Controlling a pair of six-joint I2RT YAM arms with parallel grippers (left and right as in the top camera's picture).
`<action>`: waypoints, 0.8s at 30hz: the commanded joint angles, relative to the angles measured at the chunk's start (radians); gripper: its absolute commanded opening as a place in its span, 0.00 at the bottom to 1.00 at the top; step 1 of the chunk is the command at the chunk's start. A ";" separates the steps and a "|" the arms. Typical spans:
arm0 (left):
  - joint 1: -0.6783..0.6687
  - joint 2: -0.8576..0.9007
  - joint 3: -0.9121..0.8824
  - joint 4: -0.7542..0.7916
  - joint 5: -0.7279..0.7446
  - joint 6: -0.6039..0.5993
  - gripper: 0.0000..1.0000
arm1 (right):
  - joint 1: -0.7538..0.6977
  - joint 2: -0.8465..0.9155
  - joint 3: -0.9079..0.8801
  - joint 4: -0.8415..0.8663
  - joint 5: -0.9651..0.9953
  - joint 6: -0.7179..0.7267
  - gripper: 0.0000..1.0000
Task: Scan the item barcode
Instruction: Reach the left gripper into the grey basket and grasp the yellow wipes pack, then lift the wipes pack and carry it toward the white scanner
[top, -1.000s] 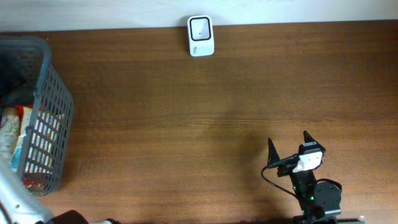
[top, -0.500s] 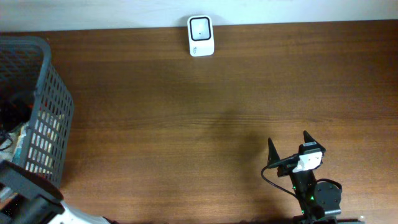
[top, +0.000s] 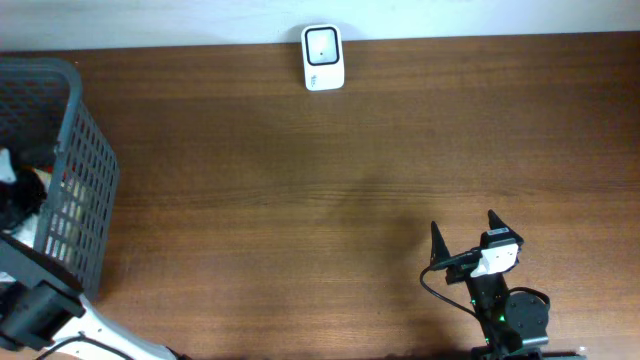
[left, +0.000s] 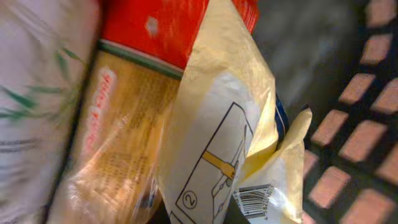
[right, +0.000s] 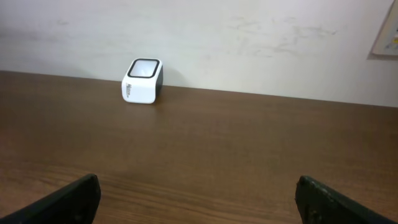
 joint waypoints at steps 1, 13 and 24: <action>-0.012 -0.005 0.292 -0.115 0.042 -0.062 0.00 | -0.006 -0.005 -0.005 -0.004 -0.009 0.008 0.99; -0.502 0.000 1.173 -0.547 0.317 -0.006 0.00 | -0.006 -0.005 -0.005 -0.004 -0.009 0.008 0.99; -1.087 0.010 0.431 -0.293 0.150 0.116 0.00 | -0.006 -0.005 -0.005 -0.004 -0.009 0.008 0.99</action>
